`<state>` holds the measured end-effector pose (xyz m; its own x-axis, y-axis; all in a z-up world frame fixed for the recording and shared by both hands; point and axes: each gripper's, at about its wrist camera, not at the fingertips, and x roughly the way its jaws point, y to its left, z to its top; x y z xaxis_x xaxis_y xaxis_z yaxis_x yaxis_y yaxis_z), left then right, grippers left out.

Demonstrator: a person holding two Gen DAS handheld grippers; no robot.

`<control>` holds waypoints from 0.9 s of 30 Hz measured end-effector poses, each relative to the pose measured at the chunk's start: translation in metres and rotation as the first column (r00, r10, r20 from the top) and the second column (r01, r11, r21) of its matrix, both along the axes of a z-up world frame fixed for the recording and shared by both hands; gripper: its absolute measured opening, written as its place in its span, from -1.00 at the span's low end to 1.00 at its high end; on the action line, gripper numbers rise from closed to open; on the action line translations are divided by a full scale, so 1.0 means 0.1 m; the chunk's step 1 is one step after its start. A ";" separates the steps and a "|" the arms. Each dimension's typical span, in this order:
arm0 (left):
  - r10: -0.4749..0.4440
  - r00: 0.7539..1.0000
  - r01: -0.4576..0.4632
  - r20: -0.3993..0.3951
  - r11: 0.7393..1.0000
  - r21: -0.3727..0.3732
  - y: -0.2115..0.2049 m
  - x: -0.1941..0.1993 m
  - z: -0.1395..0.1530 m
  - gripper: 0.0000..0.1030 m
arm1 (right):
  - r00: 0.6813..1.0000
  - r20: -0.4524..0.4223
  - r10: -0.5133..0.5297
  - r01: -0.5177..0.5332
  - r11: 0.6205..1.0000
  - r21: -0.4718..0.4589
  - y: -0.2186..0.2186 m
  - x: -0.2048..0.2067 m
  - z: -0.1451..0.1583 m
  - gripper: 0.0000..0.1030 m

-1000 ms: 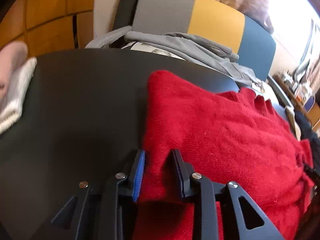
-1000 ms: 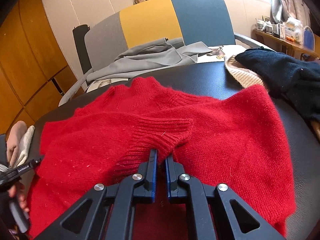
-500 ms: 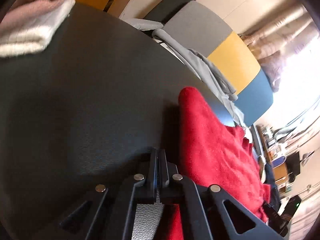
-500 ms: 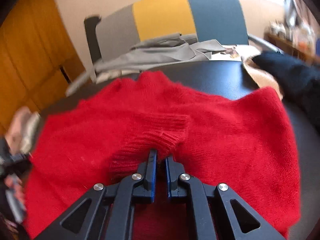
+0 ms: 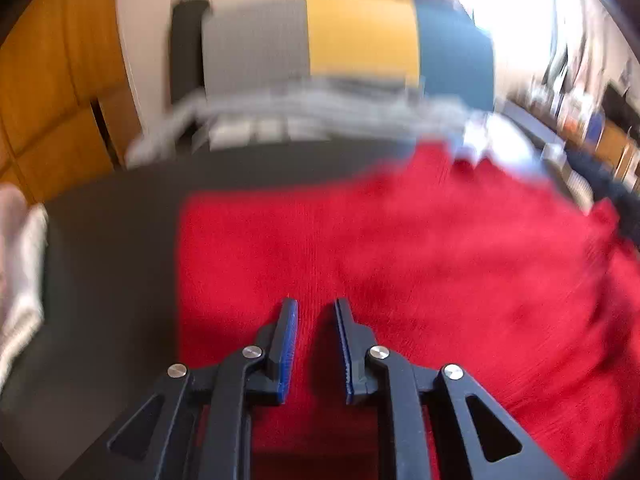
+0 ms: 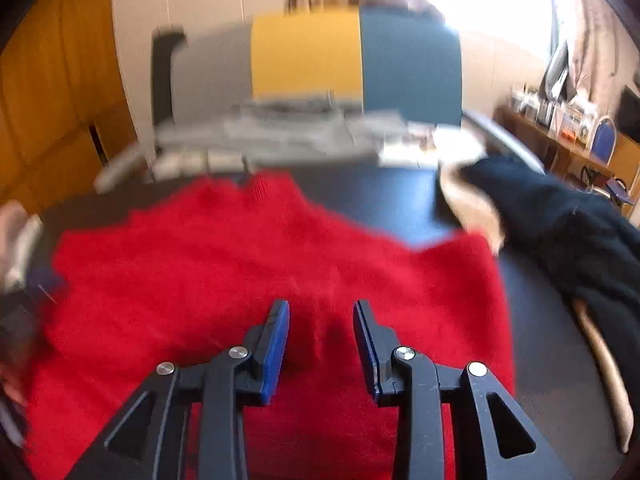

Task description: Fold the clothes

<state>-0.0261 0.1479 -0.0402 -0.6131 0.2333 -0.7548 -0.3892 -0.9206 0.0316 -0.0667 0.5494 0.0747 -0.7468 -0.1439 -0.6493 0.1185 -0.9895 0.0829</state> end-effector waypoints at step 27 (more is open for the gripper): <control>-0.007 1.000 0.006 0.003 0.994 0.113 -0.34 0.32 0.06 -0.58 | 0.994 0.093 0.053 -0.054 0.998 0.012 -0.16 -0.30 -0.37 0.21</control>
